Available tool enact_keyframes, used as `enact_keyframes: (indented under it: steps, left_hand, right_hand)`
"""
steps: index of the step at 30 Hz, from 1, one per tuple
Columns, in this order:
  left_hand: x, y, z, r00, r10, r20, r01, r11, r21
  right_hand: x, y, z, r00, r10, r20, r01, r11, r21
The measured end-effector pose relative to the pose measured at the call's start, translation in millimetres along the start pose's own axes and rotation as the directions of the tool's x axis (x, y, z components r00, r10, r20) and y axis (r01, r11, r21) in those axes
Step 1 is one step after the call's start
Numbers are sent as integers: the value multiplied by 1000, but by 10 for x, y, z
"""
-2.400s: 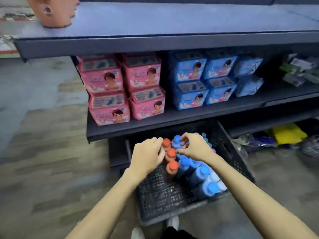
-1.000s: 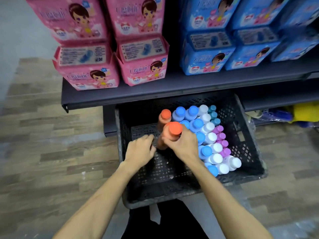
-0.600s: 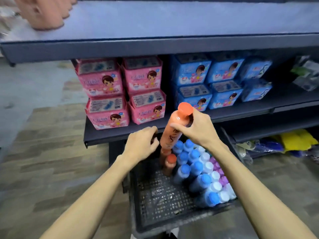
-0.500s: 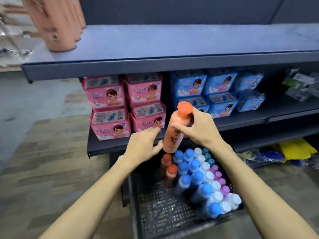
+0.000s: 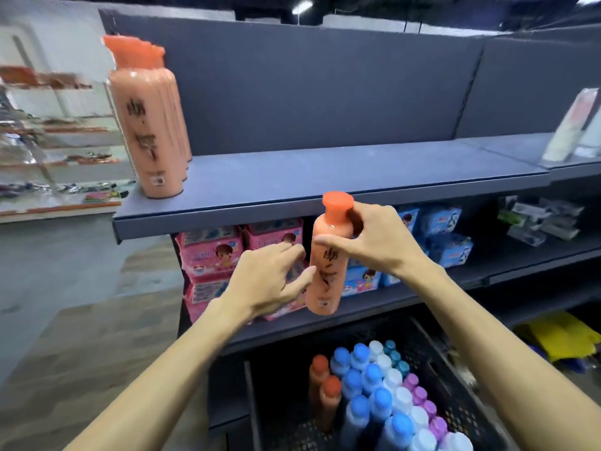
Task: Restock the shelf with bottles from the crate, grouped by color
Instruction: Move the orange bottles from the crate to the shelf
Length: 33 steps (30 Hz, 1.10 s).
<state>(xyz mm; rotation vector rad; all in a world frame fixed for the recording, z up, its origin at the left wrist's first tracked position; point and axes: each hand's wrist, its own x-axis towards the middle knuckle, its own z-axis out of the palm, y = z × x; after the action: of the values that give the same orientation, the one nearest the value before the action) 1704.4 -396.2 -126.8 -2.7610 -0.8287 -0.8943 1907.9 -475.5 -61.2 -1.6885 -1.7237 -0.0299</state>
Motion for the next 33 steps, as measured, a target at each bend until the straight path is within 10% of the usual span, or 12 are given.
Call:
enact_keyframes:
  steps: [16,33]
  left_hand:
    - [843,-220,-1514,965,-85,-249,109,990,85]
    - [1314,-360,-1301,915,-348,-203,383,907,175]
  right_hand:
    - [1164,-1043,-1188,958,-245,-150,268,951,156]
    - [2064,-588,-650,980,-189,-64,195,974,119]
